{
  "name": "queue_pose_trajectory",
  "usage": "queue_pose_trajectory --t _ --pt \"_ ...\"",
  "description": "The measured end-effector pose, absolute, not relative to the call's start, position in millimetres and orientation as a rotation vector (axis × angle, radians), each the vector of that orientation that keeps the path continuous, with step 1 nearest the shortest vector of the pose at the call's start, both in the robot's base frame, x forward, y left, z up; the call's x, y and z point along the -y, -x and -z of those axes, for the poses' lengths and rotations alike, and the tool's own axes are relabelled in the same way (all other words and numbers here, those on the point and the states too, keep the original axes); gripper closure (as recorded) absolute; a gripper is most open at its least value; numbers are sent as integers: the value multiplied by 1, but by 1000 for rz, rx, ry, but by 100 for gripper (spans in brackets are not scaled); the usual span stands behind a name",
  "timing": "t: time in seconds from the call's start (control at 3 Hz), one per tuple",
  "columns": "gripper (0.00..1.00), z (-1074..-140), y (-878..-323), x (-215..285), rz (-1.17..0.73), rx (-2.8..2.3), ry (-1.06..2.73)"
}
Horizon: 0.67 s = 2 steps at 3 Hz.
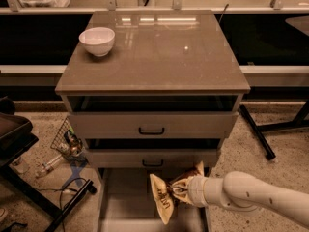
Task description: Place brown chip bag into bottom drawer
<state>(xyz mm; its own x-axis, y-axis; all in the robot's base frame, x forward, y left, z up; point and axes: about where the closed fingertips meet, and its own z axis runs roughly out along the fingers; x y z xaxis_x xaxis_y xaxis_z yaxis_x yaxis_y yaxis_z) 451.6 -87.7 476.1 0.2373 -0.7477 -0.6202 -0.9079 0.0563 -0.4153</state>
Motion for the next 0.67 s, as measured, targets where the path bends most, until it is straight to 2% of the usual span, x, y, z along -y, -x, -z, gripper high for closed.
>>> queue_pose_trajectory --t 0.67 --pt "100 -344 -445 58 -569 -1611 1608"
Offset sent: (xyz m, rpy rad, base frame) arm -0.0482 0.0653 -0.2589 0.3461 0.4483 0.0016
